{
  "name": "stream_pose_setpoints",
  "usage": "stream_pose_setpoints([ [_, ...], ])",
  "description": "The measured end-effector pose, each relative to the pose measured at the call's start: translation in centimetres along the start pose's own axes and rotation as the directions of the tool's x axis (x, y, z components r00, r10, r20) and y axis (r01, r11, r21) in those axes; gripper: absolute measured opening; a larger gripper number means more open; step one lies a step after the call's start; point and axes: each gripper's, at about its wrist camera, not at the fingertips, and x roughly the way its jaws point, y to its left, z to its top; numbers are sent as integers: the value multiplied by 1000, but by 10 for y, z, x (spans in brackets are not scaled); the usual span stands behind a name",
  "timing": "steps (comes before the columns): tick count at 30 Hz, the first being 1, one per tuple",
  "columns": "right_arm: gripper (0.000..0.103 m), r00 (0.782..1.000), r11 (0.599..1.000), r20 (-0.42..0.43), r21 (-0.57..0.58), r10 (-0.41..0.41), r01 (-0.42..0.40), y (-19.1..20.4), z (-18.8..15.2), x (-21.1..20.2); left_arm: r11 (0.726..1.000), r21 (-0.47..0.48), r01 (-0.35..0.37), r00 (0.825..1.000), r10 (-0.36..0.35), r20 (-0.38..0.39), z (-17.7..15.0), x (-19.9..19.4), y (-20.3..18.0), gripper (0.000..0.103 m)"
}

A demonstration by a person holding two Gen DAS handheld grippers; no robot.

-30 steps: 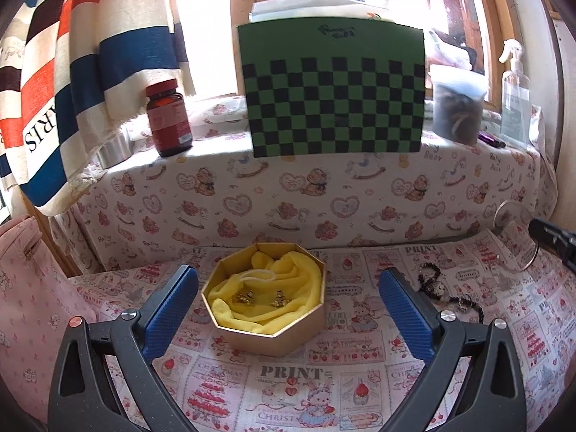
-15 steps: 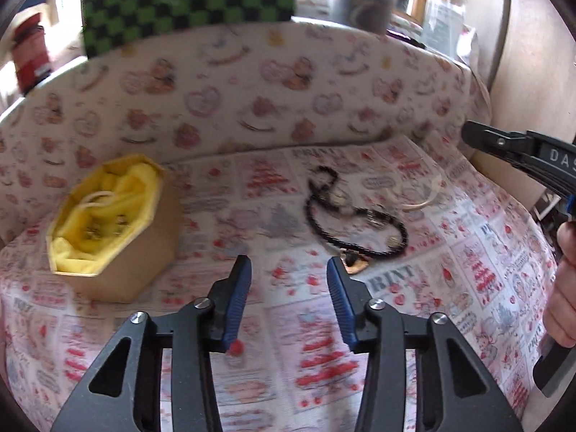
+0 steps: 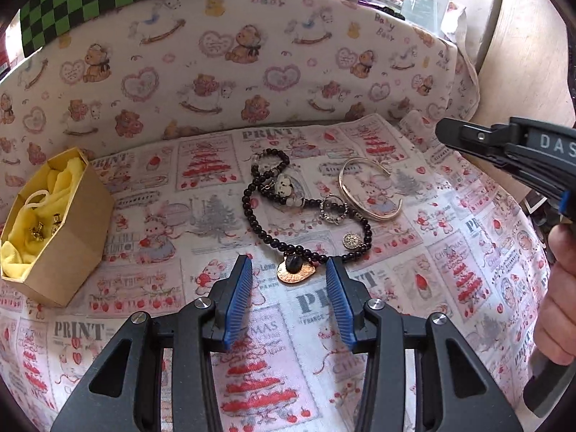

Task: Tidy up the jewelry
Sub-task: 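Lower the left gripper onto the copper charm while the right gripper opens over the bangle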

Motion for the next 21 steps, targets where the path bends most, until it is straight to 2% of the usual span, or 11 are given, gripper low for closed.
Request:
stream_pose_setpoints([
  [1, 6, 1000, 1000, -2, -4, 2, -2, 1, 0, 0, 1000, -3, -2, 1000, 2, 4, 0, 0, 1, 40],
  [4, 6, 1000, 1000, -7, -10, -2, 2, 2, -1, 2, 999, 0, -35, 999, 35, 23, 1, 2, 1, 17],
  [7, 6, 1000, 1000, -17, -16, -19, 19, 2, -1, 6, 1000, 22, -16, 1000, 15, 18, 1, 2, 0, 11],
  [8, 6, 999, 1000, -26, -18, -25, 25, 1, -1, 9, 1000, 16, -10, 1000, 10, 14, 1, 1, 2, 1],
  [11, 9, 998, 1000, -55, -14, -28, 28, -1, -2, 16, 1000, -28, 4, 1000, -4, 21, 0, -8, 12, 0],
  [15, 23, 995, 997, -76, -40, -63, 60, 1, -5, 29, 998, -57, 10, 998, -7, 64, 1, -25, 24, 0],
  [18, 27, 991, 995, -108, -73, -76, 69, 5, -8, 44, 997, -71, 20, 996, -14, 85, 3, -33, 31, 0],
  [20, 33, 988, 993, -123, -86, -90, 80, 7, -10, 53, 997, -73, 36, 995, -29, 93, 3, -35, 34, 0],
  [21, 43, 988, 992, -123, -89, -98, 88, 8, -11, 57, 996, -69, 47, 995, -41, 91, 4, -34, 34, 0],
])
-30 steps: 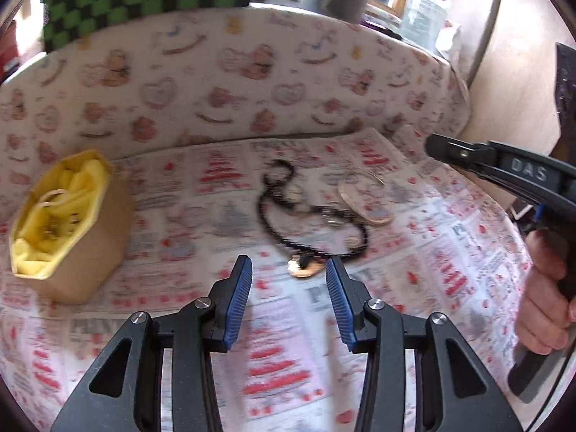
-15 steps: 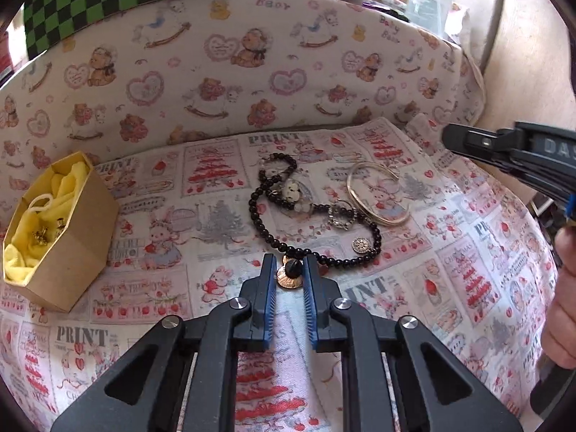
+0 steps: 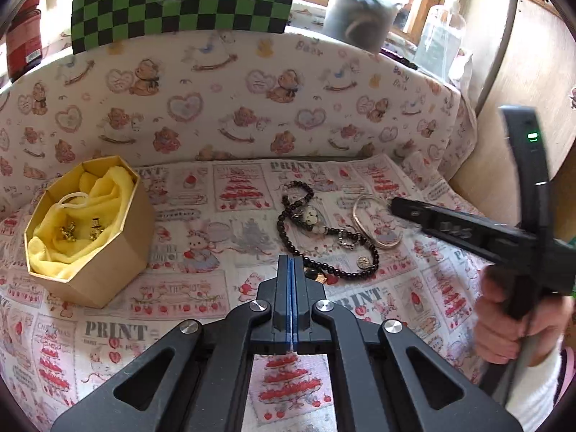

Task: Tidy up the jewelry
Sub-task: 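Lower the left gripper onto the copper charm while the right gripper opens over the bangle, then close the right gripper on the small silver ring beside the bangle while the left gripper holds the charm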

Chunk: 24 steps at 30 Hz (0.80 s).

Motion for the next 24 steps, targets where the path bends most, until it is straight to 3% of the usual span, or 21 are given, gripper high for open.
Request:
stream_pose_setpoints([
  [1, 56, 1000, 1000, 6, -1, -4, 4, 1, 0, 3, 1000, 2, 10, 1000, -10, -6, 0, 1, 0, 0],
  [3, 62, 1000, 1000, 21, 0, 12, -12, 3, 0, 7, 1000, 1, 7, 1000, -7, -15, 0, 7, 0, 0],
  [9, 62, 999, 1000, 35, -2, 8, -8, 7, 2, 7, 998, -7, 66, 997, -66, -30, 1, 20, -3, 14],
  [16, 63, 999, 997, 42, 69, 23, -25, -5, 6, -8, 999, 28, 21, 998, -19, -58, -4, 34, -13, 14],
  [24, 63, 999, 999, 44, 46, 4, -6, -3, 5, -12, 999, 49, 11, 999, -9, -34, -7, 36, -14, 9],
])
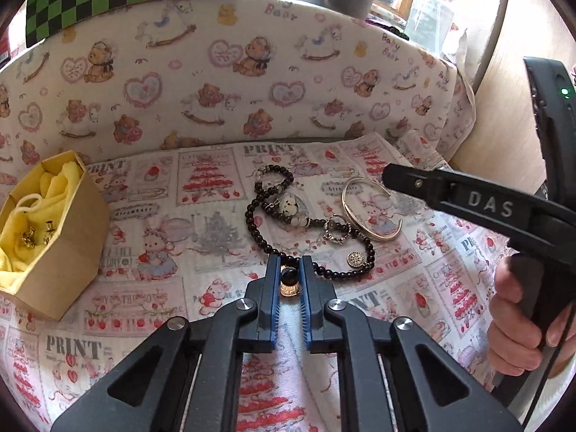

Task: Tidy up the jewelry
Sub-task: 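Close the right gripper on the small silver ring beside the bangle while the left gripper holds the charm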

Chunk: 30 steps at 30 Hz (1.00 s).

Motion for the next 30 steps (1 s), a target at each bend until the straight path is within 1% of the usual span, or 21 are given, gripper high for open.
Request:
stream_pose_setpoints([
  [6, 63, 1000, 1000, -9, 8, 2, -2, -1, 0, 7, 1000, -23, -5, 1000, 5, 20, 1, -9, 6, 9],
  [9, 63, 1000, 1000, -8, 13, 13, -13, -3, 1, 8, 997, -56, -51, 998, 52, 25, 2, -22, 15, 9],
  [11, 63, 1000, 1000, -9, 8, 20, -20, -2, 1, 8, 996, -73, -53, 998, 56, 39, 5, -31, 22, 9],
  [15, 63, 999, 998, -32, -63, 29, -30, 14, -2, 19, 986, -112, -127, 987, 136, 82, 9, -48, 35, 9],
  [17, 67, 1000, 994, -28, -107, 9, -12, 23, -4, 24, 981, -123, -151, 981, 164, 105, 9, -55, 41, 9],
  [18, 71, 1000, 992, -24, -122, -1, -2, 26, -5, 26, 978, -130, -160, 978, 175, 112, 10, -57, 44, 9],
  [20, 72, 1000, 989, -8, -150, -18, 16, 32, -4, 30, 977, -141, -162, 977, 179, 117, 10, -60, 48, 9],
  [24, 72, 999, 987, -43, -163, -7, 0, 36, -1, 42, 975, -148, -165, 975, 184, 122, 10, -61, 52, 9],
  [26, 72, 998, 985, -54, -173, -26, 17, 36, -1, 45, 975, -143, -169, 974, 188, 127, 10, -62, 50, 9],
  [27, 70, 998, 984, -58, -178, -25, 14, 37, -1, 46, 975, -141, -171, 973, 189, 129, 11, -62, 49, 9],
  [28, 66, 998, 984, -58, -180, -29, 18, 37, -1, 47, 975, -137, -173, 973, 191, 131, 10, -62, 48, 9],
  [30, 65, 998, 982, -56, -188, -42, 30, 38, 0, 48, 974, -130, -184, 970, 201, 134, 10, -62, 46, 9],
])
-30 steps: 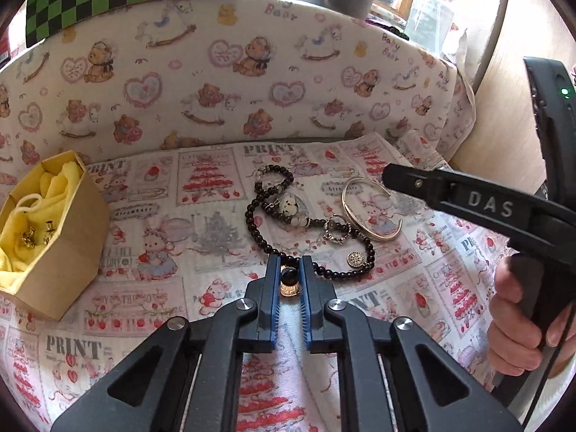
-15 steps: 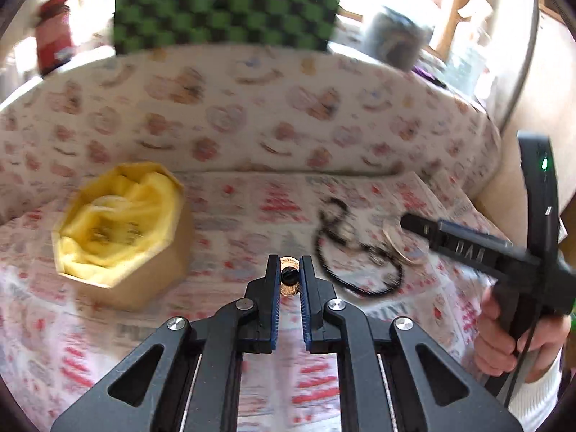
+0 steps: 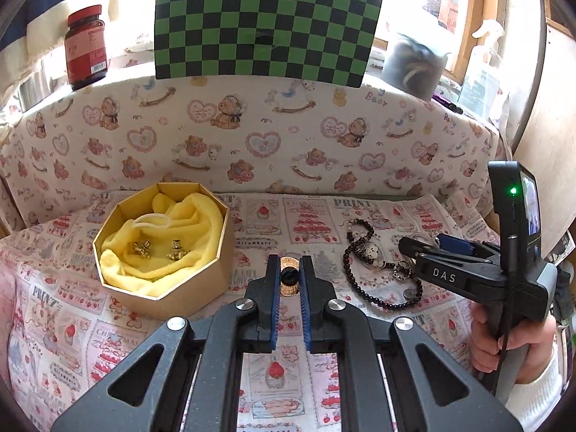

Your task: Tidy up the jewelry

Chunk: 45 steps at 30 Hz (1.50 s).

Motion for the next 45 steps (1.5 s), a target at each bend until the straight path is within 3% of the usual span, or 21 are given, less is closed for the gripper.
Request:
stream_pose_setpoints([
  [5, 64, 1000, 1000, -8, -3, 8, -8, -4, -4, -4, 1000, 2, -14, 1000, 14, 13, -1, -4, 2, 9],
  [6, 58, 1000, 1000, -12, 0, 11, -11, -6, -4, -6, 1000, -1, -15, 1000, 15, 17, 0, -6, 3, 9],
  [8, 57, 1000, 1000, -10, 12, 22, -22, -9, -5, -17, 1000, -5, -18, 999, 18, 27, 1, -9, 6, 9],
  [9, 34, 999, 999, -7, 24, 34, -34, -10, -5, -22, 1000, -9, -20, 999, 20, 33, 1, -11, 7, 9],
  [10, 23, 999, 998, -5, 32, 45, -45, -13, -5, -25, 1000, -12, -20, 999, 21, 38, 2, -13, 9, 9],
  [15, 25, 998, 993, -14, 101, 68, -67, -30, -6, -27, 999, -39, -16, 999, 18, 44, 5, -17, 18, 9],
  [19, 32, 991, 989, -28, 74, 132, -130, -30, -7, -34, 999, -49, -13, 999, 16, 51, 6, -21, 21, 9],
  [26, 32, 993, 999, -113, -20, -46, 44, -13, -14, -41, 998, -52, -20, 998, 23, 59, 7, -23, 22, 9],
  [31, 32, 994, 1000, -107, 6, 10, -9, -17, -17, -49, 998, -52, -23, 998, 26, 56, 6, -23, 22, 9],
  [35, 31, 994, 999, -104, -31, -30, 27, -6, -18, -40, 998, -51, -28, 998, 30, 52, 6, -22, 23, 9],
  [38, 25, 994, 998, -97, -31, -56, 53, -4, -18, -36, 998, -53, -27, 998, 30, 53, 7, -22, 24, 9],
  [39, 16, 993, 998, -99, -32, -60, 57, -5, -18, -37, 998, -55, -26, 998, 29, 53, 7, -22, 24, 9],
  [45, 15, 995, 1000, -97, -20, -19, 17, -22, -16, -51, 998, -53, -26, 998, 28, 51, 7, -22, 24, 9],
])
